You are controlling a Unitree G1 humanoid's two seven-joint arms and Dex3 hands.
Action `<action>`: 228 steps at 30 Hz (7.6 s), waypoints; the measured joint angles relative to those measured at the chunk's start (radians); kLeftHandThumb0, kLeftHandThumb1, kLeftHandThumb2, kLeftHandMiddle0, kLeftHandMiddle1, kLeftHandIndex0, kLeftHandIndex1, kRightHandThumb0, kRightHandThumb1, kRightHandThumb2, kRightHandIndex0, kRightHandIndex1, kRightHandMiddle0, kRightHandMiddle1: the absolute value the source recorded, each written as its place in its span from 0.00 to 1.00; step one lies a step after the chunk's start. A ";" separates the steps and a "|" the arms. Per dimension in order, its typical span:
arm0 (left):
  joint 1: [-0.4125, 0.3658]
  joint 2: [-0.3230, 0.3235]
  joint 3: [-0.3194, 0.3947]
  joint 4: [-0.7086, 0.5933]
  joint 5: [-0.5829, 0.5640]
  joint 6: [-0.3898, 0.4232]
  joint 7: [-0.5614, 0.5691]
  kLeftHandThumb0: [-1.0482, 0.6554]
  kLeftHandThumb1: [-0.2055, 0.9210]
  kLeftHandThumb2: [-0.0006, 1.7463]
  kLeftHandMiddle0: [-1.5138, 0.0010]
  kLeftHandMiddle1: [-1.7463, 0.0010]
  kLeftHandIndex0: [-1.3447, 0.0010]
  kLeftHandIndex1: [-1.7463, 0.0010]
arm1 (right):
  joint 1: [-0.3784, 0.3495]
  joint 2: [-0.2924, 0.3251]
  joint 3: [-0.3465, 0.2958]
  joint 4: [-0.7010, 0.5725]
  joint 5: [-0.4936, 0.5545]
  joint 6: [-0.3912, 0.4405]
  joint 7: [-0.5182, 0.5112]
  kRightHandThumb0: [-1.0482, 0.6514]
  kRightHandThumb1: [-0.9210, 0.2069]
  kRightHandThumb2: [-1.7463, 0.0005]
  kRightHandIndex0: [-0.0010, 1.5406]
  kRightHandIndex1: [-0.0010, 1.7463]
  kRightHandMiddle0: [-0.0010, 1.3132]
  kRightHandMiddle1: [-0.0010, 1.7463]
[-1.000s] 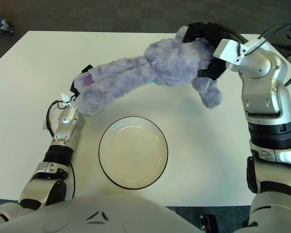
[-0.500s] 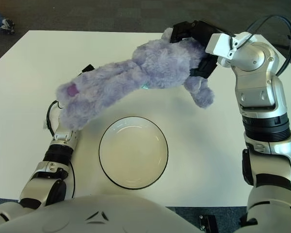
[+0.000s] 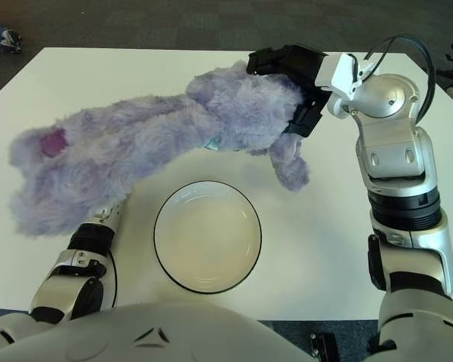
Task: Put the doll into the plate.
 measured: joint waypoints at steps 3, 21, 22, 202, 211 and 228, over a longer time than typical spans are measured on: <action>-0.001 0.000 0.000 0.000 0.000 0.000 0.000 0.35 0.52 0.71 0.19 0.00 0.58 0.00 | 0.000 0.006 -0.001 0.000 0.011 -0.002 0.000 0.96 0.75 0.08 0.53 1.00 0.84 1.00; -0.005 -0.002 0.000 0.007 -0.002 0.000 0.000 0.35 0.52 0.71 0.19 0.00 0.58 0.00 | 0.021 0.030 -0.030 -0.020 0.247 0.058 0.068 0.96 0.75 0.08 0.53 1.00 0.82 1.00; -0.005 -0.002 0.000 0.007 -0.002 0.000 0.000 0.35 0.52 0.71 0.19 0.00 0.58 0.00 | 0.031 0.032 -0.034 -0.037 0.258 0.070 0.066 0.96 0.75 0.08 0.53 1.00 0.81 1.00; -0.010 -0.021 -0.008 0.014 0.018 -0.024 -0.012 0.35 0.53 0.70 0.19 0.00 0.59 0.00 | 0.305 -0.170 -0.002 -0.411 -0.043 -0.216 0.025 0.45 0.58 0.34 0.08 0.22 0.00 0.52; -0.010 -0.021 -0.009 0.018 0.022 -0.040 -0.012 0.35 0.52 0.71 0.19 0.00 0.58 0.00 | 0.306 -0.171 -0.002 -0.411 -0.045 -0.232 0.025 0.45 0.59 0.33 0.07 0.23 0.00 0.52; -0.011 -0.022 -0.008 0.020 0.030 -0.047 -0.012 0.35 0.53 0.70 0.19 0.00 0.59 0.00 | 0.306 -0.171 -0.002 -0.411 -0.047 -0.232 0.025 0.45 0.59 0.33 0.07 0.24 0.00 0.52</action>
